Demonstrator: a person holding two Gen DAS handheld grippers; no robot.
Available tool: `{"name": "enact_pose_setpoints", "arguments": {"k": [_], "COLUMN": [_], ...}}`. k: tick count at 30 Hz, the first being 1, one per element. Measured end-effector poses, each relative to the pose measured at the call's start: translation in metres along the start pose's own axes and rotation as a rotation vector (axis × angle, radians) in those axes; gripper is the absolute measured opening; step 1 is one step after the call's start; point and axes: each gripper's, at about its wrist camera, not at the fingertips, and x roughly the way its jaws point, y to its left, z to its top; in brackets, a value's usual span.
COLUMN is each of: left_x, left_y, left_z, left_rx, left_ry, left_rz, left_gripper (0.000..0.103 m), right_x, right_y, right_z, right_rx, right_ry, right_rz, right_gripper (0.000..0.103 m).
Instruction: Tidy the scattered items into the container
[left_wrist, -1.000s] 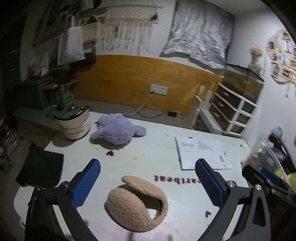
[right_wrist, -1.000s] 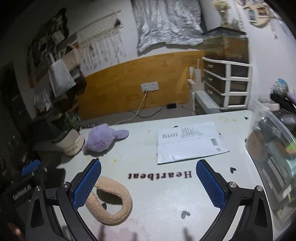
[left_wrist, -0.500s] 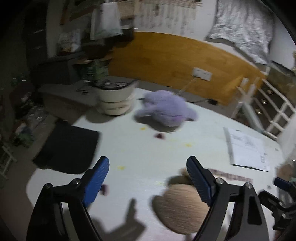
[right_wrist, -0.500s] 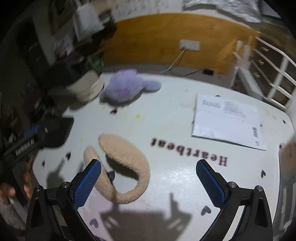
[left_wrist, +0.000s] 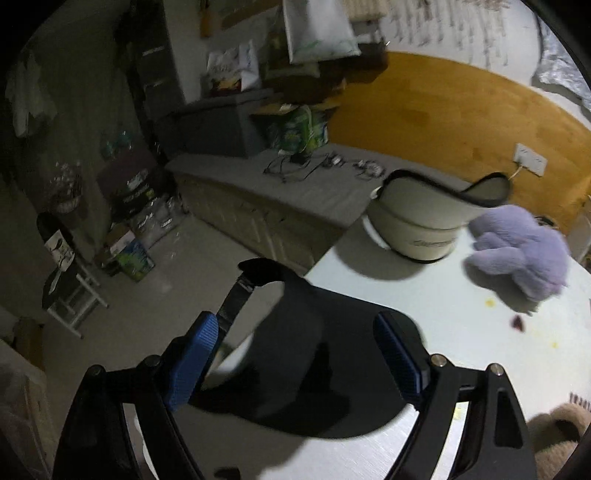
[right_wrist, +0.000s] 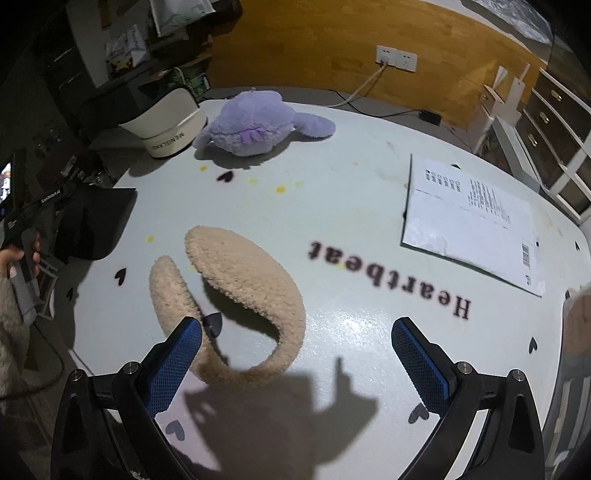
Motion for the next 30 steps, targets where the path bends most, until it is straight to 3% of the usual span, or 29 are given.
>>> {"name": "enact_pose_setpoints", "arguments": {"k": [5,6,7,9,14,17,22,27,28,29,30], "left_x": [0.040,0.045,0.048,0.046,0.034,0.024,0.005,-0.022,-0.027,-0.033,-0.037], "left_y": [0.001,-0.001,-0.004,-0.008,-0.023,-0.039,-0.072,-0.110,-0.117,-0.125,-0.132], "left_z": [-0.003,-0.006,-0.008,-0.008,-0.014,-0.022,-0.042,-0.066,-0.071,-0.076,-0.081], "left_rx": [0.020,0.033,0.045,0.062,0.105,0.141,0.181,0.238,0.248,0.262,0.279], "left_ry": [0.109,0.137,0.158,0.158,0.183,0.209,0.259,0.293,0.304,0.311,0.311], "left_rz": [-0.021,-0.053,-0.075,-0.097,-0.199,-0.277,-0.407,-0.510,-0.532,-0.551,-0.563], "left_gripper": [0.082,0.073,0.056,0.055,0.032,0.025,0.023,0.023,0.023,0.023,0.023], "right_x": [0.003,0.004,0.004,0.005,0.008,0.013,0.031,0.066,0.072,0.078,0.085], "right_y": [-0.005,-0.006,-0.008,-0.009,-0.013,-0.018,-0.023,-0.002,0.002,0.005,0.007], "right_z": [0.000,0.000,0.000,0.000,-0.001,-0.001,0.004,-0.008,-0.011,-0.015,-0.019], "right_rx": [0.031,0.038,0.046,0.058,0.086,0.105,0.093,-0.026,-0.050,-0.067,-0.082], "right_ry": [0.010,0.013,0.015,0.019,0.030,0.044,0.039,0.115,0.126,0.142,0.160], "right_rz": [-0.020,-0.024,-0.028,-0.033,-0.017,-0.003,-0.007,0.011,0.005,-0.001,-0.009], "right_gripper": [0.102,0.102,0.102,0.102,0.102,0.102,0.102,0.102,0.097,0.080,0.071]}}
